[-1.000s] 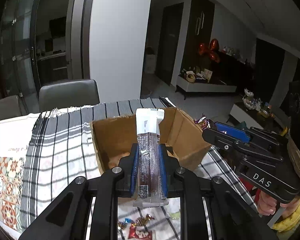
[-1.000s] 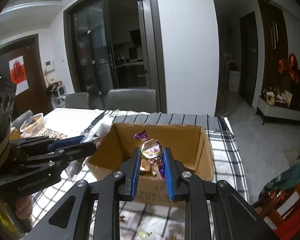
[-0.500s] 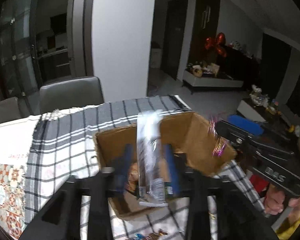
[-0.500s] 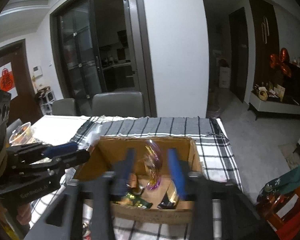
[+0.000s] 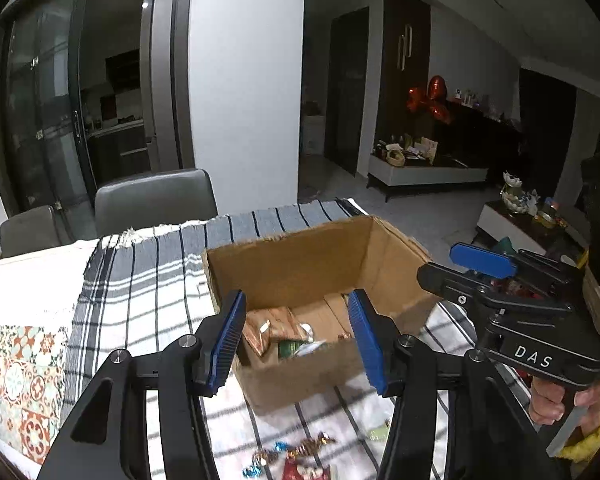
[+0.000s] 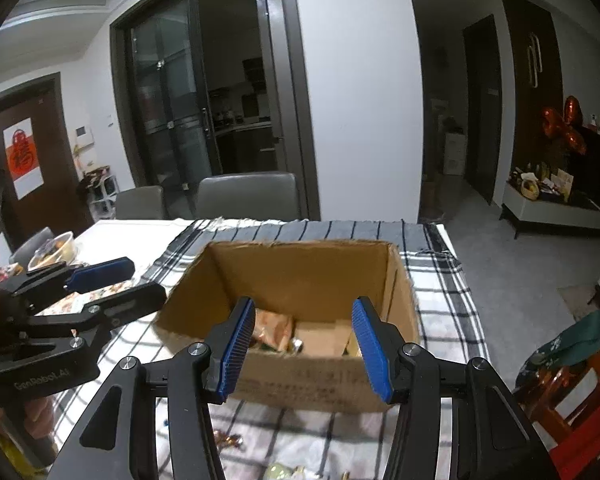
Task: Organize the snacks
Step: 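Carry both items over the box and open both tools to drop them, then move both tools back toward the foil-wrapped candies on the table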
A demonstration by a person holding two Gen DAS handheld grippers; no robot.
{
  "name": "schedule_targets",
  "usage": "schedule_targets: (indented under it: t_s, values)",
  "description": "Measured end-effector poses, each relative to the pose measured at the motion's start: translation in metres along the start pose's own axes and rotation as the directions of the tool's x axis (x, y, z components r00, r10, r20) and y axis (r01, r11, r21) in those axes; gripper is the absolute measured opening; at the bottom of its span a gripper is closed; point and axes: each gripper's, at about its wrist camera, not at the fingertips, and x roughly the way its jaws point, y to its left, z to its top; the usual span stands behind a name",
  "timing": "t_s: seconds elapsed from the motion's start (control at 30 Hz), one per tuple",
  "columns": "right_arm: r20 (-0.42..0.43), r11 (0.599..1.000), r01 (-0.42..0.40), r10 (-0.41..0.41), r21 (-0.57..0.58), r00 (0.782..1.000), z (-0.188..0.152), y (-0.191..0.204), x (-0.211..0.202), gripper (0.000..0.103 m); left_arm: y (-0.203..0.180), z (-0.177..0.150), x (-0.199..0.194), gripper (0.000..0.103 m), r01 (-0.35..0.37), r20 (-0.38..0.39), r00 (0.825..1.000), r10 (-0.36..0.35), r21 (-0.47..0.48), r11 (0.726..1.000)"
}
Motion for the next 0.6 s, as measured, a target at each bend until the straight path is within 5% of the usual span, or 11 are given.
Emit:
schedule_targets:
  t_s: [0.6]
  values:
    - [-0.045, 0.995, -0.087, 0.085, -0.038, 0.995, -0.057, 0.041, -0.01, 0.052, 0.012, -0.062, -0.036, 0.052, -0.049, -0.007, 0.999, 0.049, 0.056, 0.997]
